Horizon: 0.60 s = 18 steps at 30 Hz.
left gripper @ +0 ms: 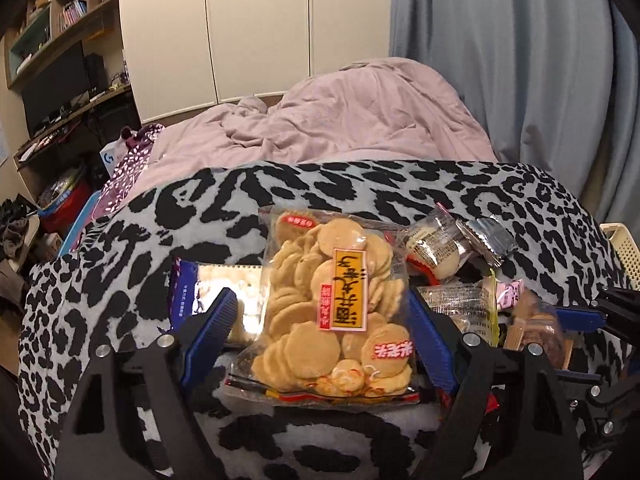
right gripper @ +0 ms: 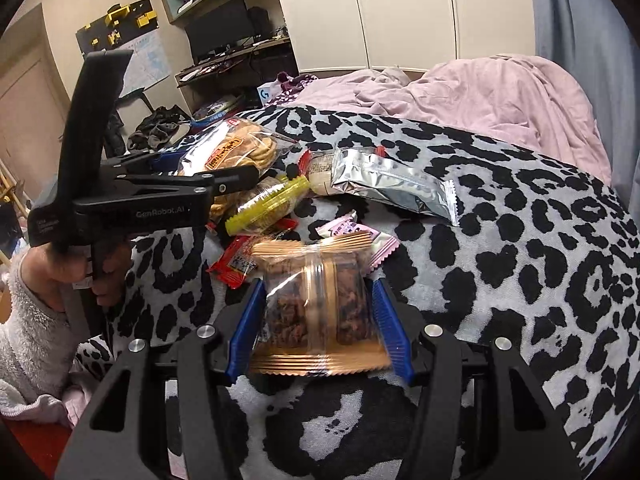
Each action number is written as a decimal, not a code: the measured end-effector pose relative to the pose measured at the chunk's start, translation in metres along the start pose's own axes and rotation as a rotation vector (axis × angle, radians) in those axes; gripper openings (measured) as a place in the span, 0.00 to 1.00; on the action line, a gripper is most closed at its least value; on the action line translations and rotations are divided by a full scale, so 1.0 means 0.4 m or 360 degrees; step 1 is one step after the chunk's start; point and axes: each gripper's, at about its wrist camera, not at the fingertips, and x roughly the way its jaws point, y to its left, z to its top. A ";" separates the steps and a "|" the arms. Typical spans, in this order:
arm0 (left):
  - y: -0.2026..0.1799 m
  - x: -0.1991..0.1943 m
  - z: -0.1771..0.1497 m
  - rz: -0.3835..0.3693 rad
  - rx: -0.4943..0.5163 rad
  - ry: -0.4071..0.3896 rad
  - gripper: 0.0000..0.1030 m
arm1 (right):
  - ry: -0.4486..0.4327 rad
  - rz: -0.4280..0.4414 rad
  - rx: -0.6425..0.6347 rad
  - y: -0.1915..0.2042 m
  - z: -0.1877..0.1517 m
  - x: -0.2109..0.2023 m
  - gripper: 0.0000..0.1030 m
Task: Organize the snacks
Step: 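Grasp the brown nut packet with the right gripper while the left grasps the round-cracker bag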
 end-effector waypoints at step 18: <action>0.042 -0.096 -0.026 -0.0008 -0.0090 -0.0104 0.65 | 0.0009 -0.0075 -0.0003 0.025 0.002 0.022 0.58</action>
